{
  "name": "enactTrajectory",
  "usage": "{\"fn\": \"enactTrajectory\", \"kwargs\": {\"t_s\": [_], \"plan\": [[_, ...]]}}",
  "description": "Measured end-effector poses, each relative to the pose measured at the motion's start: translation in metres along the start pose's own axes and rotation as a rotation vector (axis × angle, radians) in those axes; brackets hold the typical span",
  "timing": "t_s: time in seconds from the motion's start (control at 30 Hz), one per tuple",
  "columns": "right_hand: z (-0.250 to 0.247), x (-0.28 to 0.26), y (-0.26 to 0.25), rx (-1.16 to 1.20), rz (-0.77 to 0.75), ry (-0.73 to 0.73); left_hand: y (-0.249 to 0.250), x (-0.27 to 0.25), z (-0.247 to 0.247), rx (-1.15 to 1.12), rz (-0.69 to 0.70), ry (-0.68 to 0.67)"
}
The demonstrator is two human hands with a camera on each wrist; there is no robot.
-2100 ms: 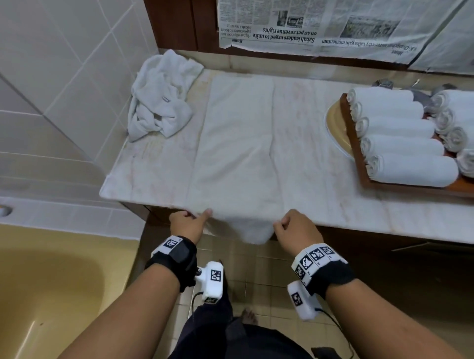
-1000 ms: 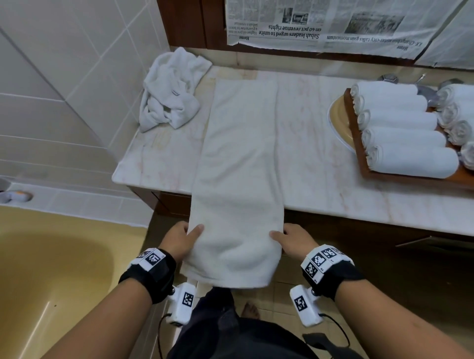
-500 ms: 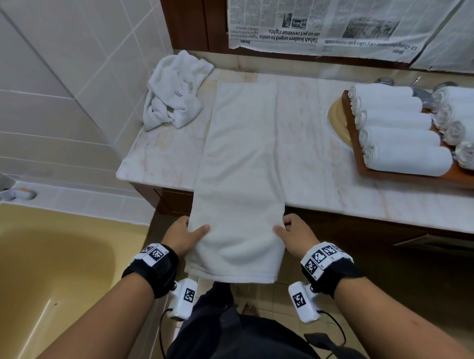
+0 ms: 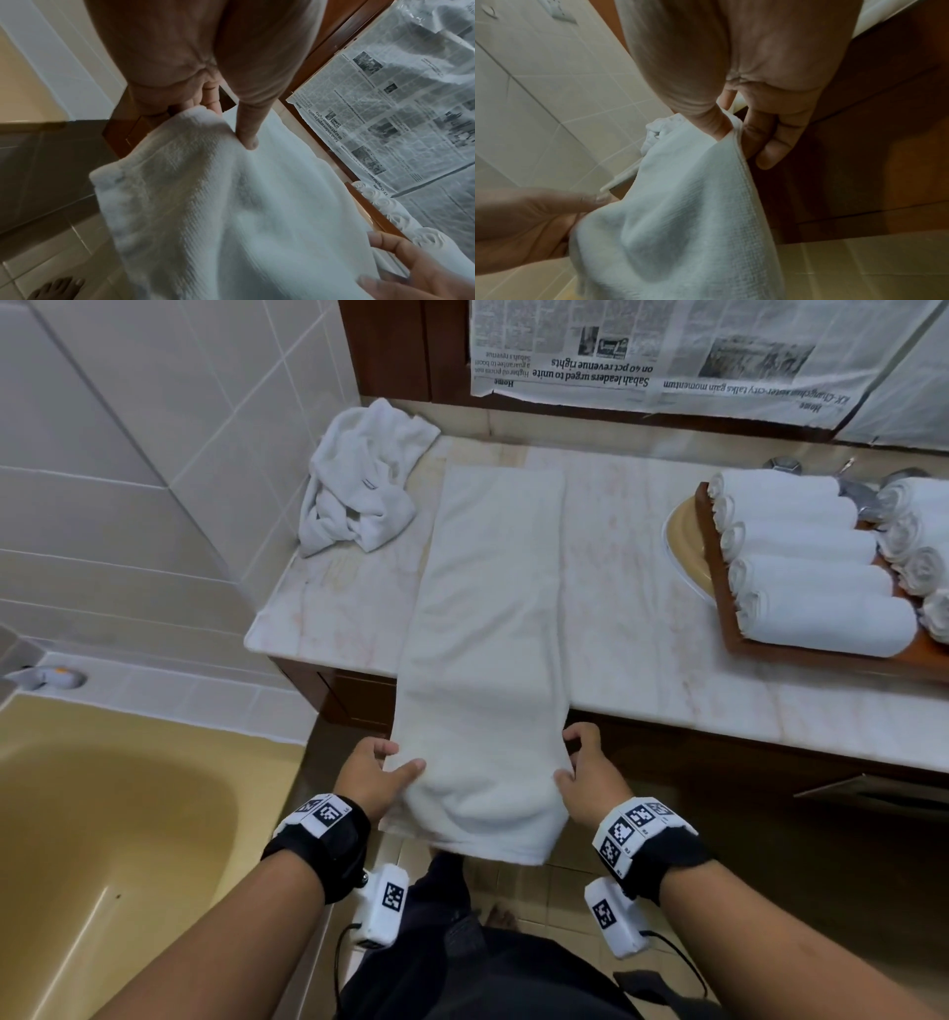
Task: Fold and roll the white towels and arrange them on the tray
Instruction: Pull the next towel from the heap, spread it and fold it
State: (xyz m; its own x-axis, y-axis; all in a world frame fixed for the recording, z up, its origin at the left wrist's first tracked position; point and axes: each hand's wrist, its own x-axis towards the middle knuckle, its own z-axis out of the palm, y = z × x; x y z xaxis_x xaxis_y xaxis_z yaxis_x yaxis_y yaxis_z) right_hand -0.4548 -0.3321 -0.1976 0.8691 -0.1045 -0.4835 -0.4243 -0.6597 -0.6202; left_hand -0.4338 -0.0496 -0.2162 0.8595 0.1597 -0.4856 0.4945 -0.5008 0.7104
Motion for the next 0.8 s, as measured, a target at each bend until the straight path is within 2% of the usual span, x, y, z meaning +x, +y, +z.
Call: {"fn": "enactTrajectory", "kwargs": {"t_s": [0.1,0.23,0.4,0.5,0.57,0.63,0.7,0.8], "plan": [[0.002,-0.001,0.002,-0.007,-0.016,0.005,-0.008,0.004,0.001,0.001,0.005,-0.029],[-0.004,0.000,-0.003,0.010,-0.082,0.017,-0.004,0.002,-0.008,-0.045,0.113,-0.092],[-0.049,-0.002,-0.040,0.245,-0.321,0.168,0.068,-0.013,-0.031,-0.365,0.334,0.022],[-0.077,-0.007,-0.066,0.316,-0.474,0.356,0.114,-0.025,-0.049,-0.496,0.436,-0.027],[-0.088,-0.003,-0.072,0.266,-0.437,0.376,0.129,-0.024,-0.056,-0.552,0.419,-0.054],[-0.093,0.002,-0.073,0.185,-0.337,0.256,0.132,-0.019,-0.059,-0.543,0.372,-0.075],[-0.096,0.003,-0.075,0.170,-0.311,0.170,0.135,-0.015,-0.060,-0.448,0.337,-0.155],[-0.107,0.004,-0.086,0.230,-0.312,0.182,0.150,-0.015,-0.067,-0.449,0.304,-0.254]]}}
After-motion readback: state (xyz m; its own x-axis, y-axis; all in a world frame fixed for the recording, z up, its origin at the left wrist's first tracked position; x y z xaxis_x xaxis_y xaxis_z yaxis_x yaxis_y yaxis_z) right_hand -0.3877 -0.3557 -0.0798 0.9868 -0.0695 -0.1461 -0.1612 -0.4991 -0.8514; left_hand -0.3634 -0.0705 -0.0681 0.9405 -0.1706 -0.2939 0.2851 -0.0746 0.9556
